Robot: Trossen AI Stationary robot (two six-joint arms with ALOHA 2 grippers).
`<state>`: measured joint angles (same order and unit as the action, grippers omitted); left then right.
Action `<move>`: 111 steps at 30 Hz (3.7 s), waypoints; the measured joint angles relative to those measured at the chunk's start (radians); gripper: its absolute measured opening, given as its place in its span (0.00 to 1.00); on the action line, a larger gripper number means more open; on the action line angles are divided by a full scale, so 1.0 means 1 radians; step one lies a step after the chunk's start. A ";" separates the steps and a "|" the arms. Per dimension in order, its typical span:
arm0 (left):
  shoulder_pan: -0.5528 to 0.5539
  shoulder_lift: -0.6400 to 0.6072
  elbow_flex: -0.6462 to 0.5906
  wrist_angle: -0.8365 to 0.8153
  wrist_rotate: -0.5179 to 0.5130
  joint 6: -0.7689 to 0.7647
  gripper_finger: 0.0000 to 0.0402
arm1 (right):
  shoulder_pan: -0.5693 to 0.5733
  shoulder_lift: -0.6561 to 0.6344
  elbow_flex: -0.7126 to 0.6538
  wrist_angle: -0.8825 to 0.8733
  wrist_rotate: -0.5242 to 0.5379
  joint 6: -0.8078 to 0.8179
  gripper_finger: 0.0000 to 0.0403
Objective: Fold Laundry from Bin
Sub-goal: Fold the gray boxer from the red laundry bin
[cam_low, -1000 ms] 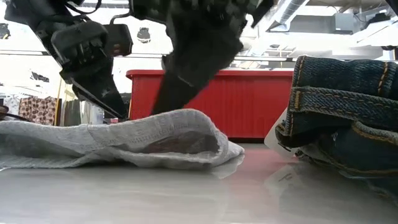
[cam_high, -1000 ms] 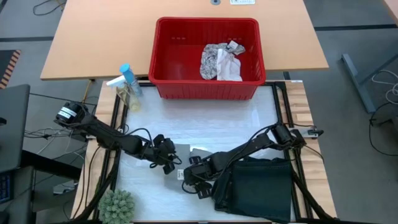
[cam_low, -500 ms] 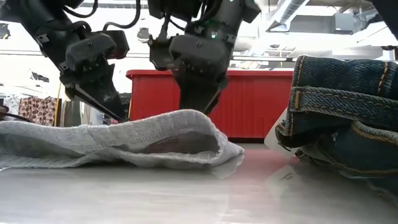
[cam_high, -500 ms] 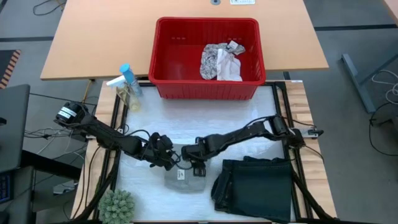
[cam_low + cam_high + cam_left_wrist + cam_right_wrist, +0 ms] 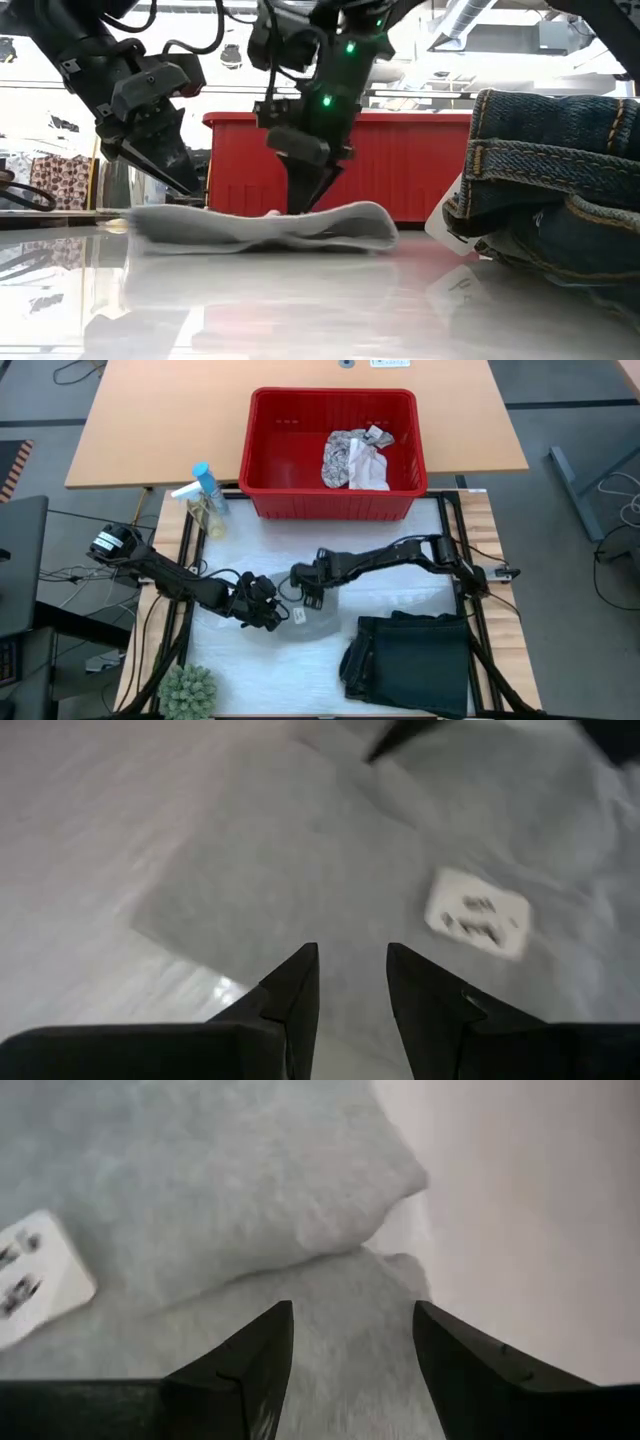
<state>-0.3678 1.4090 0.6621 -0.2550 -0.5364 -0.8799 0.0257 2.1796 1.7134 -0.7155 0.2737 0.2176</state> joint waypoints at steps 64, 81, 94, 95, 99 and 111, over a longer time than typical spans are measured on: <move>0.106 -0.318 0.001 0.005 0.191 0.477 0.27 | 0.399 0.262 0.448 -0.187 -0.226 0.011 0.05; 0.118 0.051 0.001 0.435 0.522 0.755 0.27 | 0.513 0.261 0.442 -0.304 -0.426 -0.035 0.05; -0.008 0.288 0.040 0.450 0.538 0.759 0.27 | 0.507 0.262 0.441 -0.303 -0.377 -0.032 0.05; -0.010 0.300 0.041 0.433 0.528 0.746 0.27 | 0.504 0.262 0.441 -0.301 -0.376 -0.035 0.05; -0.010 0.327 0.048 0.358 0.502 0.661 0.27 | 0.483 0.262 0.441 -0.301 -0.349 -0.049 0.05; -0.012 0.316 0.049 0.234 0.384 0.401 0.27 | 0.382 0.262 0.441 -0.339 -0.328 -0.135 0.05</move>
<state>-0.3801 1.7252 0.7109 -0.0207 -0.1524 -0.4786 0.4075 2.4413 2.1544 -1.0544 -0.0540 0.0831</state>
